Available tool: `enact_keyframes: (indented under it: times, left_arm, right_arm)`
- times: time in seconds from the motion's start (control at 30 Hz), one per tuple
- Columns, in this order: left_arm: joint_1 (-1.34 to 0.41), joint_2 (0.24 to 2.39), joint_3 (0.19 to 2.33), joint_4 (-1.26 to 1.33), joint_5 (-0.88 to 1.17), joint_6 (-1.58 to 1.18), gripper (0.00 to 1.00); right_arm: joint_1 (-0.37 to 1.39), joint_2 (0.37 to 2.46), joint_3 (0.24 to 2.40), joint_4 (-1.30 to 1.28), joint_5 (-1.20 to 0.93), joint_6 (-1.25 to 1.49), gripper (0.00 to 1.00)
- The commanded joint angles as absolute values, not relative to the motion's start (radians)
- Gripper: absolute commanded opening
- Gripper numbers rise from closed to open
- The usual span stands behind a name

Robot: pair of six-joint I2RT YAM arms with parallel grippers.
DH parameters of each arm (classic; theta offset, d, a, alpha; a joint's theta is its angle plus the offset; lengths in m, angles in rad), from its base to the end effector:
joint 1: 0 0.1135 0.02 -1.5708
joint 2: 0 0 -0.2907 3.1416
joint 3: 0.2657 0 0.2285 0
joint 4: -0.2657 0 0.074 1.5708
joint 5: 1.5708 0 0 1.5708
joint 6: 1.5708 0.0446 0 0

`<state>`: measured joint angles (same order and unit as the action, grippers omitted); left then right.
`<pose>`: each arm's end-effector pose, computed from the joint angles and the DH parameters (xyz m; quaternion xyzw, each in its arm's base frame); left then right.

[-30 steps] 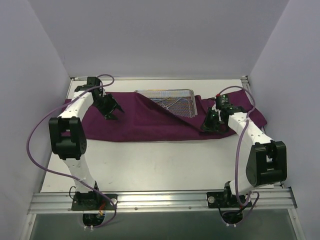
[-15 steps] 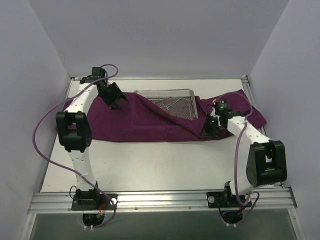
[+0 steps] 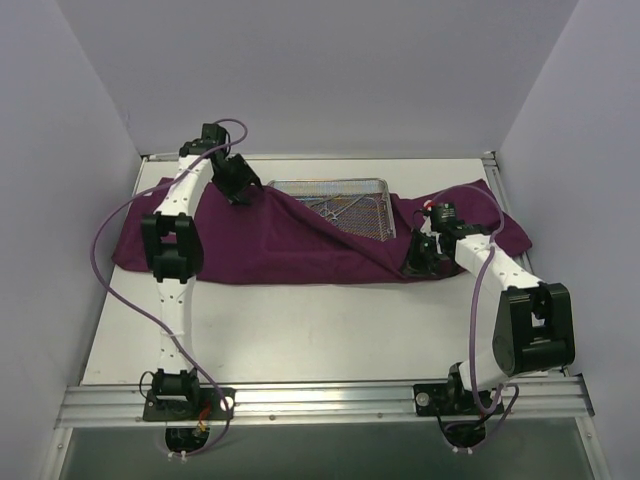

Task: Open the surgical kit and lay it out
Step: Open the surgical kit at the center of the board.

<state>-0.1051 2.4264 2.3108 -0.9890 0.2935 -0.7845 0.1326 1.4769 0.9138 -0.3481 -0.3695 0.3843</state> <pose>0.5136 -0.0672 0.2341 -0.2889 0.9188 -0.2268 0.1451 0.2774 0.0533 0.2446 0.0577 0.9301 0.2494 0.2634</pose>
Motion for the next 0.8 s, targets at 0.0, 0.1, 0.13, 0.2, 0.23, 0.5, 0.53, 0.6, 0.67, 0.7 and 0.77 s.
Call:
enact_keyframes:
  times: [0.0,0.1,0.13,0.2,0.23,0.5,0.53,0.6,0.67,0.7,0.77]
  left_arm:
    - [-0.106,2.476,2.431,-1.055,0.250,-0.821,0.65]
    - [-0.104,2.514,2.494,-1.068,0.233,-0.847,0.65]
    - [-0.104,2.525,2.514,-1.066,0.226,-0.859,0.65]
    - [-0.103,2.534,2.522,-1.060,0.219,-0.874,0.65]
    - [-0.103,2.537,2.529,-1.061,0.215,-0.893,0.65]
    - [-0.095,2.562,2.533,-1.063,0.187,-1.000,0.66]
    - [-0.094,2.566,2.536,-1.065,0.187,-1.020,0.67]
    - [-0.094,2.583,2.560,-1.068,0.189,-1.035,0.73]
    - [-0.095,2.611,2.591,-1.088,0.189,-1.051,0.76]
    - [-0.095,2.618,2.606,-1.092,0.190,-1.051,0.76]
    - [-0.097,2.638,2.641,-1.120,0.181,-1.060,0.76]
  right_arm:
    - [0.132,1.459,0.911,-0.391,-0.399,0.371,0.00]
    - [0.132,1.456,0.910,-0.390,-0.402,0.368,0.00]
    - [0.132,1.454,0.910,-0.390,-0.402,0.368,0.00]
    - [0.132,1.456,0.907,-0.390,-0.402,0.364,0.00]
    - [0.132,1.456,0.905,-0.390,-0.400,0.364,0.00]
    - [0.132,1.457,0.897,-0.379,-0.402,0.359,0.00]
    - [0.132,1.459,0.896,-0.379,-0.402,0.357,0.00]
    - [0.132,1.459,0.894,-0.377,-0.400,0.356,0.00]
    - [0.132,1.457,0.891,-0.374,-0.400,0.356,0.00]
    - [0.132,1.454,0.890,-0.373,-0.402,0.357,0.00]
    - [0.132,1.448,0.887,-0.371,-0.397,0.357,0.00]
